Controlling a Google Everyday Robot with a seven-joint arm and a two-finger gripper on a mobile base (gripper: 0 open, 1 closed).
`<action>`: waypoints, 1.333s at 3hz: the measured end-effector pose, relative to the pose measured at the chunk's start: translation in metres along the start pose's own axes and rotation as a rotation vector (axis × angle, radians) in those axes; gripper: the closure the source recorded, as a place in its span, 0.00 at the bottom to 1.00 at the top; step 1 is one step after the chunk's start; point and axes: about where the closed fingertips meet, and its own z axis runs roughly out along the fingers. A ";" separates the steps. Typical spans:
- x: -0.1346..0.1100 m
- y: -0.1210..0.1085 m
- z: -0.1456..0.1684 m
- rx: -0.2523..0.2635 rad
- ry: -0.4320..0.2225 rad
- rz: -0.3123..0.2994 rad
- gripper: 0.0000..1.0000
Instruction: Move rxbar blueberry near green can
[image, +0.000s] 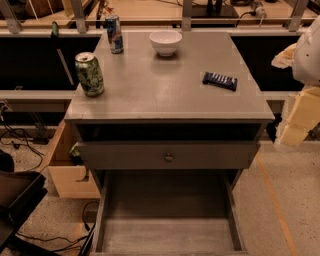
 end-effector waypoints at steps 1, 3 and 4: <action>0.000 0.000 0.000 0.000 0.000 0.000 0.00; 0.007 -0.049 0.035 0.082 -0.266 0.168 0.00; 0.017 -0.099 0.054 0.162 -0.494 0.260 0.00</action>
Offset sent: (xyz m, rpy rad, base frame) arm 0.0958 -0.0055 -0.0021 0.3659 -0.2580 -0.1397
